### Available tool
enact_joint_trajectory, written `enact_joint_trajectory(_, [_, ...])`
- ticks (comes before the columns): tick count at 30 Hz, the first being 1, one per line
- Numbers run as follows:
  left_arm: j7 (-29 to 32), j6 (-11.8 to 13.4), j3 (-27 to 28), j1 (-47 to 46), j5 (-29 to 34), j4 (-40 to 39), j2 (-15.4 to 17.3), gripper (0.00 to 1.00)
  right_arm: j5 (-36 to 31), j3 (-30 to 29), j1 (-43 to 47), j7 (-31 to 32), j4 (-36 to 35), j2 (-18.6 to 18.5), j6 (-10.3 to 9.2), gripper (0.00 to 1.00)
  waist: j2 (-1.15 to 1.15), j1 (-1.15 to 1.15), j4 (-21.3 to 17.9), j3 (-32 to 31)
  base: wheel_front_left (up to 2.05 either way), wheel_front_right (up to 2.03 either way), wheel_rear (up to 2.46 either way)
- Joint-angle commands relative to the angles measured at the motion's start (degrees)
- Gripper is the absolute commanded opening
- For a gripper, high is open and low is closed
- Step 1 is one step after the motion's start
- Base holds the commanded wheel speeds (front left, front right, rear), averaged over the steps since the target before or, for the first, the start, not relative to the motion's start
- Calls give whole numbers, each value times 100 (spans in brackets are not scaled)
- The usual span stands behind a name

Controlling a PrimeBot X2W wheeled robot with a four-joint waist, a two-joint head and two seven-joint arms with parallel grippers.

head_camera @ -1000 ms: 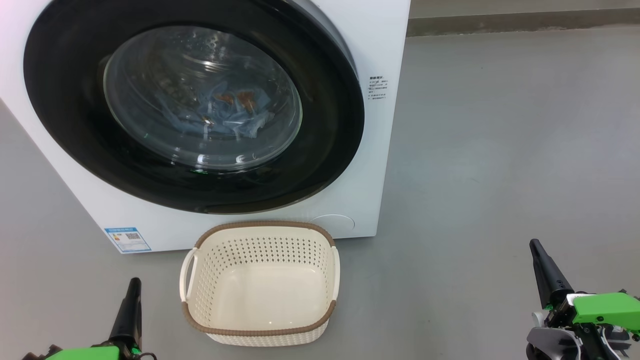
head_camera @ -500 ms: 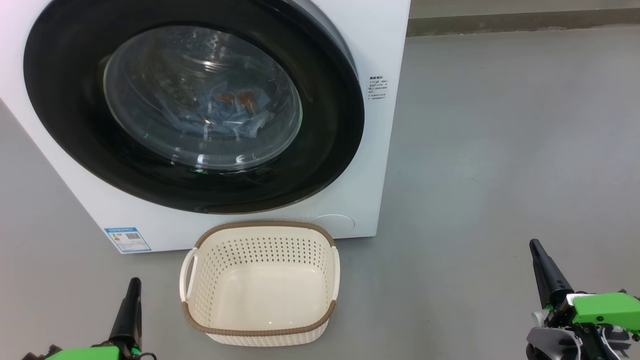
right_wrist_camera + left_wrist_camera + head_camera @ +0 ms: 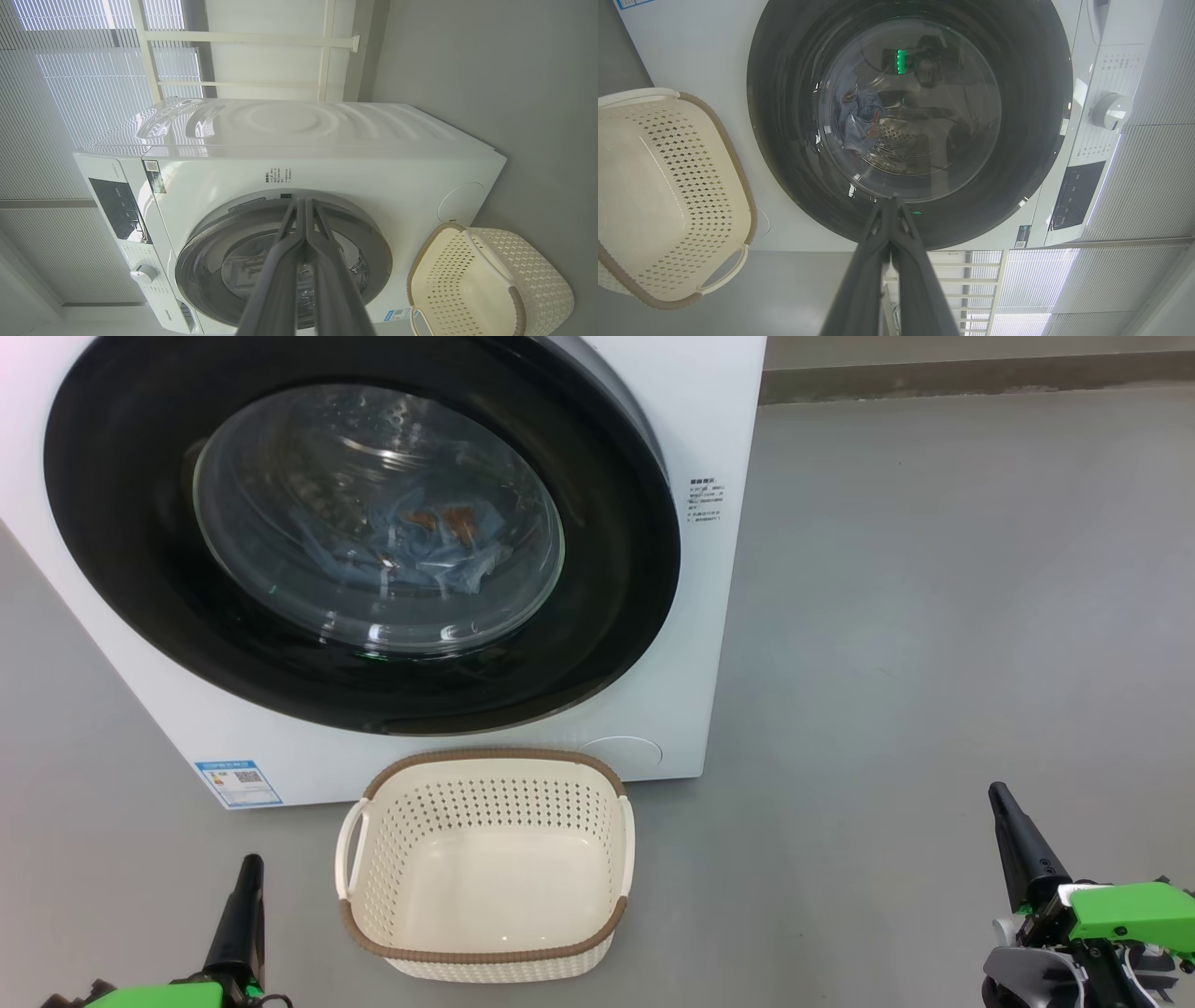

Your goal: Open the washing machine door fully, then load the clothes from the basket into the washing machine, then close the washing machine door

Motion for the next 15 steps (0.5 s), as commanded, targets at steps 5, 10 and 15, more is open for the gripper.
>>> enact_joint_trajectory(5, [36,-6,191,-255,-40,-181,50,0,56,119,-249,5,-179,-68,10,0,0,0,0,0,0,0,0])
enact_joint_trajectory(10, [36,-6,191,-255,-40,-181,50,0,59,122,-248,2,-180,-70,10,0,0,0,0,0,0,0,0])
enact_joint_trajectory(15, [36,-6,191,-255,-40,-181,50,0,62,125,-248,0,-180,-72,10,0,0,0,0,0,0,0,0])
